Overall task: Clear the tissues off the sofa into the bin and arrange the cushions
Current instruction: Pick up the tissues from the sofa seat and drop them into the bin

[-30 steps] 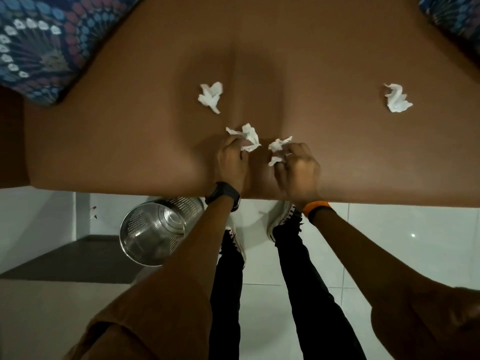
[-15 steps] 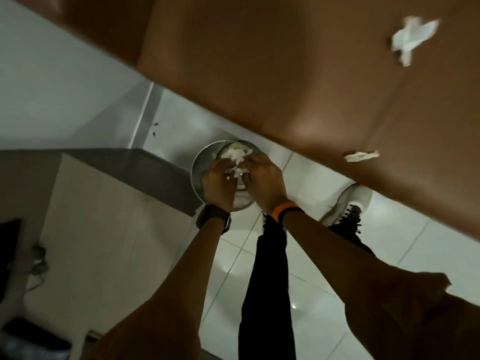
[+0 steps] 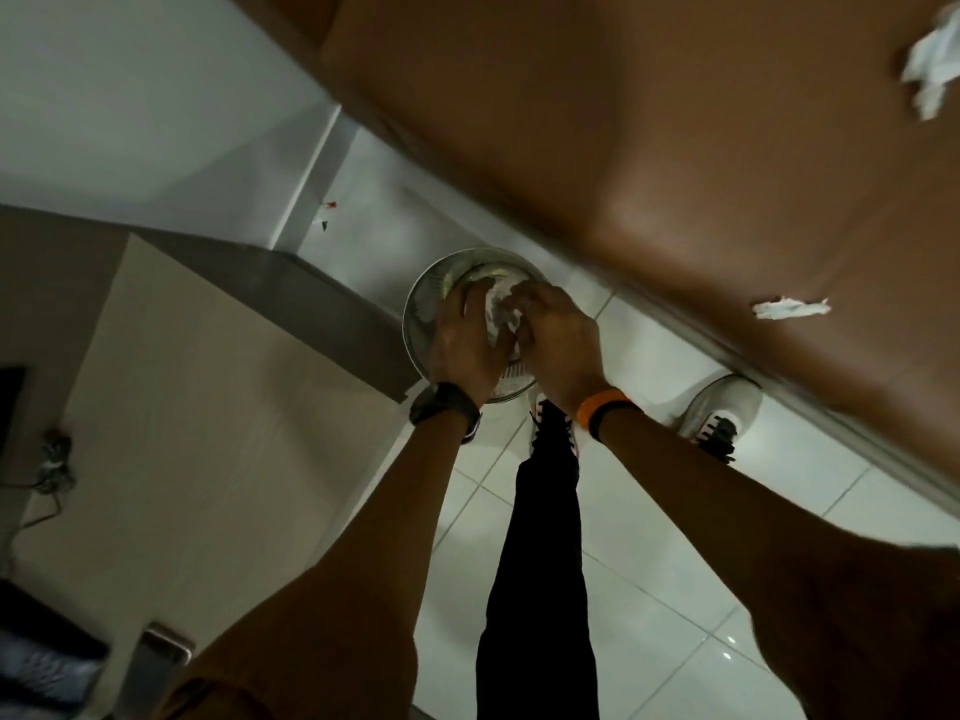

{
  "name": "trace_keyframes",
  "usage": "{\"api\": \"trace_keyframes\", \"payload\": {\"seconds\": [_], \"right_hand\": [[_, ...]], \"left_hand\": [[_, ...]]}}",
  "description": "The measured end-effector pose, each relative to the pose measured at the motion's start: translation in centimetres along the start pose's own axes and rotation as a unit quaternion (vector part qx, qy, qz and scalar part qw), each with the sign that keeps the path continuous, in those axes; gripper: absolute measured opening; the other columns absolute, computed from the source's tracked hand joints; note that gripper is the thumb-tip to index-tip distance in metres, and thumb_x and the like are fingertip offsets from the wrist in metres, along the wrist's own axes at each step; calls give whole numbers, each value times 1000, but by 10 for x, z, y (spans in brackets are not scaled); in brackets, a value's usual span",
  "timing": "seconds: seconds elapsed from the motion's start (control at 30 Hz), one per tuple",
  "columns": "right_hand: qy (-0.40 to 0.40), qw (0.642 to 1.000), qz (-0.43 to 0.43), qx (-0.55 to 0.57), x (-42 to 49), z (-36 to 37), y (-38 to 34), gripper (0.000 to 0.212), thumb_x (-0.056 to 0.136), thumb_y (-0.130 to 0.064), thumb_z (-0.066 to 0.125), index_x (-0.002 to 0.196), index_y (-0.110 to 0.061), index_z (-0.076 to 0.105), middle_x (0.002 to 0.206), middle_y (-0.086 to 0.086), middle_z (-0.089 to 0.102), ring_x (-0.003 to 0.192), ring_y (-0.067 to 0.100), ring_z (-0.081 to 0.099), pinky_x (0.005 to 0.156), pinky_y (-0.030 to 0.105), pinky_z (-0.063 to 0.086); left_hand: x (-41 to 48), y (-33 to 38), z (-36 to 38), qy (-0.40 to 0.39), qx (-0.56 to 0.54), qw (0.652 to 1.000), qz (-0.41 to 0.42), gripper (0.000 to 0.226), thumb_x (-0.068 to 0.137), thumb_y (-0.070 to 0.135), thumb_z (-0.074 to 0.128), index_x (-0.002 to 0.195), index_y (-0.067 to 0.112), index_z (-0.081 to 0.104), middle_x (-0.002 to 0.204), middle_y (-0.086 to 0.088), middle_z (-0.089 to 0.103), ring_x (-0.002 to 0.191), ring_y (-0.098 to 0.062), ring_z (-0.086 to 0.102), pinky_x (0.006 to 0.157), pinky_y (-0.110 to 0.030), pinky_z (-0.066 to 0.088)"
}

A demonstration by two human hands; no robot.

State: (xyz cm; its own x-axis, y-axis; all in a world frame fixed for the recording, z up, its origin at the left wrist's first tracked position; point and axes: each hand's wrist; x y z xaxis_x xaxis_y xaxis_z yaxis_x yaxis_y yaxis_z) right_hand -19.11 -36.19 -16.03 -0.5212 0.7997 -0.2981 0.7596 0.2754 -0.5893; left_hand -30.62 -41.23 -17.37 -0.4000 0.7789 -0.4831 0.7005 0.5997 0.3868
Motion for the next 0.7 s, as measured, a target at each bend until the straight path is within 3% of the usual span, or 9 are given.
{"api": "trace_keyframes", "payload": {"seconds": [0.1, 0.17, 0.33, 0.4, 0.43, 0.47, 0.53, 0.6, 0.7], "right_hand": [[149, 989, 3, -9, -21, -56, 11, 20, 86, -8, 61, 96, -13, 77, 116, 3, 71, 108, 25, 63, 64, 33, 58], [207, 977, 36, -18, -34, -97, 30, 23, 79, -9, 54, 88, -12, 75, 113, 3, 69, 105, 27, 59, 63, 36, 54], [198, 972, 98, -85, -62, -159, 99, 15, 68, -13, 58, 78, -6, 67, 109, 16, 64, 96, 38, 54, 72, 46, 49], [189, 975, 84, -83, -67, -164, 123, 4, 72, -7, 66, 76, -5, 67, 100, 17, 65, 91, 37, 55, 70, 46, 50], [191, 977, 69, -72, -69, -165, 134, 2, 75, -4, 69, 75, -5, 67, 97, 15, 65, 91, 36, 55, 70, 45, 50], [192, 978, 54, -54, -71, -166, 143, 6, 77, -1, 69, 74, -5, 68, 94, 14, 65, 92, 33, 56, 70, 42, 51], [200, 979, 45, -15, -74, -168, 158, 9, 82, 2, 70, 74, -3, 68, 95, 11, 65, 95, 24, 54, 69, 33, 50], [226, 971, 73, 10, -77, -173, 169, 6, 83, 3, 71, 80, -2, 71, 100, 11, 66, 99, 20, 56, 69, 28, 50], [295, 940, 159, 58, -84, -197, 197, 8, 83, 1, 66, 85, 0, 74, 100, 15, 67, 96, 27, 61, 69, 36, 55]], "left_hand": [[-11, 51, -19, 92, -42, 988, 118, 46, 87, 21, 68, 130, 15, 53, 131, -14, 57, 119, -29, 54, 95, -34, 47], [-12, 93, -28, 92, -77, 975, 187, 43, 84, 15, 68, 125, 14, 57, 127, -14, 57, 115, -29, 54, 91, -35, 50], [18, 195, -30, 57, -30, 946, 318, 38, 86, 15, 61, 124, 13, 60, 134, -16, 53, 120, -35, 52, 97, -51, 51], [41, 230, -22, 42, -22, 949, 311, 43, 90, 21, 59, 132, 13, 55, 144, -16, 47, 128, -35, 47, 109, -50, 42], [55, 246, -16, 30, -9, 956, 291, 48, 92, 27, 58, 137, 13, 50, 151, -15, 40, 134, -32, 42, 114, -43, 36], [68, 262, -11, 23, 23, 959, 282, 51, 93, 32, 55, 140, 13, 46, 157, -11, 31, 141, -28, 34, 117, -38, 30], [89, 290, -1, 28, 72, 944, 320, 49, 93, 27, 54, 141, 17, 48, 162, -9, 21, 147, -28, 24, 121, -41, 26], [95, 315, 5, 23, 57, 935, 348, 38, 92, 14, 58, 130, 14, 58, 155, -15, 33, 142, -37, 33, 117, -49, 35], [86, 354, 20, 24, 41, 942, 331, 16, 96, 6, 54, 101, -2, 66, 126, -20, 60, 119, -35, 53, 101, -40, 46]]}}
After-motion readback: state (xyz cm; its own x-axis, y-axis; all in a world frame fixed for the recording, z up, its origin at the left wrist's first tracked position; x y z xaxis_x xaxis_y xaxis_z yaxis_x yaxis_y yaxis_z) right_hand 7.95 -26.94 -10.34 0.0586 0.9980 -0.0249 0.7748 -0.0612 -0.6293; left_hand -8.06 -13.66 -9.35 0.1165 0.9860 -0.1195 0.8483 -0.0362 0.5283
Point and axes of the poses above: each hand's wrist, its own x-axis towards the middle knuckle, its own z-axis out of the palm, y = z × x
